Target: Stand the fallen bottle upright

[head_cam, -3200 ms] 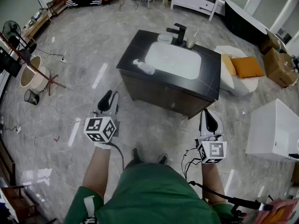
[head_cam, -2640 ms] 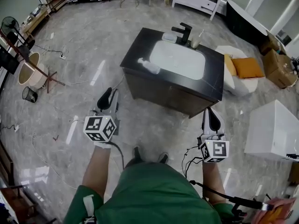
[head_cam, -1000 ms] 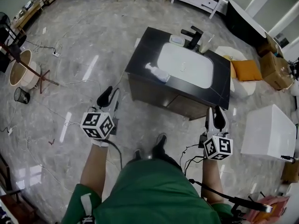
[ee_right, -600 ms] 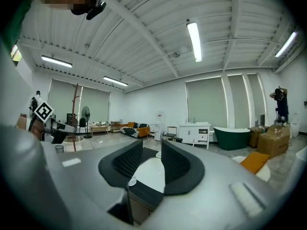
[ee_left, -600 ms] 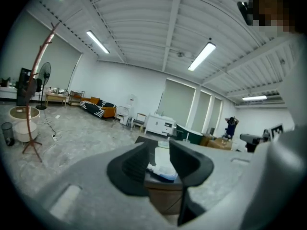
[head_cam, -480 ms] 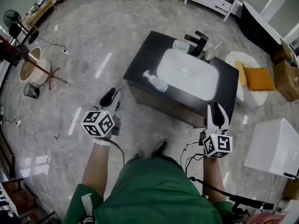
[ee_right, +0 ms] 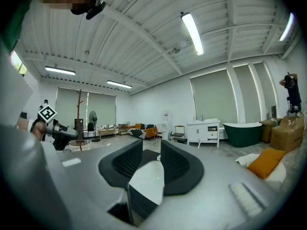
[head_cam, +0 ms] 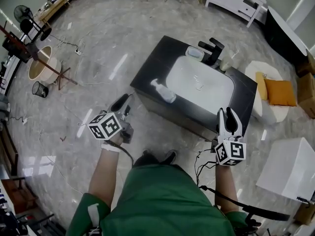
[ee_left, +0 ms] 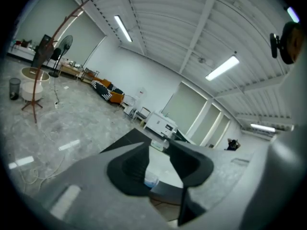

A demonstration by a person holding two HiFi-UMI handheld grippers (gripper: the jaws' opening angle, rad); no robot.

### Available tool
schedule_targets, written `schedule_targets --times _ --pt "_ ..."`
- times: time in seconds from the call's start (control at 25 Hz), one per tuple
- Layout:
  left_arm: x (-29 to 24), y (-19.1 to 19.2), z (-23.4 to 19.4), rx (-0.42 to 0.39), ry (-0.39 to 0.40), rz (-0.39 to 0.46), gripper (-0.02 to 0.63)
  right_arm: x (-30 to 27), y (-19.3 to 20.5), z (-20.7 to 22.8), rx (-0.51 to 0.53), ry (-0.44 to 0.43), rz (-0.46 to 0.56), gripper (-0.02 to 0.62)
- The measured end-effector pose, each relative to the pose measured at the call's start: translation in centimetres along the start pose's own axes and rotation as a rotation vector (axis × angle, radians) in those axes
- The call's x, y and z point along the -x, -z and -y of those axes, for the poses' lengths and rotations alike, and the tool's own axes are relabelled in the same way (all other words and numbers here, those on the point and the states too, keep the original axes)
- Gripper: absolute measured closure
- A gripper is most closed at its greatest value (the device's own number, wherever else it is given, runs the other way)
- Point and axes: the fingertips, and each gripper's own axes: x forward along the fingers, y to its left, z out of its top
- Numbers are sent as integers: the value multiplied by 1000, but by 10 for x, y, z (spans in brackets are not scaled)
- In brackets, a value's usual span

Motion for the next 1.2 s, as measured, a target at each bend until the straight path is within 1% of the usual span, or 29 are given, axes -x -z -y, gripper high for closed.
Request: schedule_targets --times 0.2,0.36,0.52,0.72,0.88,1.0,1.08,1.2 --pt "-21 9 -18 55 -9 -32 477 -23 8 4 -5 -12 -25 479" --pt "-54 27 -47 178 8 -72 477 -47 14 14 7 2 -32 479" --pt "-92 49 -73 249 23 -145 477 -76 8 20 34 38 -49 479" --pt "-136 76 -114 436 21 -222 479 -130 -5 20 70 64 -73 479" --pt "-158 90 -144 529 10 -281 479 -171 -6 4 93 56 -89 479" --pt "-174 98 -159 626 13 -305 479 -195 -3 -9 110 51 -106 479" --pt "-184 103 -163 658 19 -327 479 -206 -2 -14 113 56 -115 480" --pt "-197 112 -164 669 32 -368 479 -216 3 -16 114 62 -129 480"
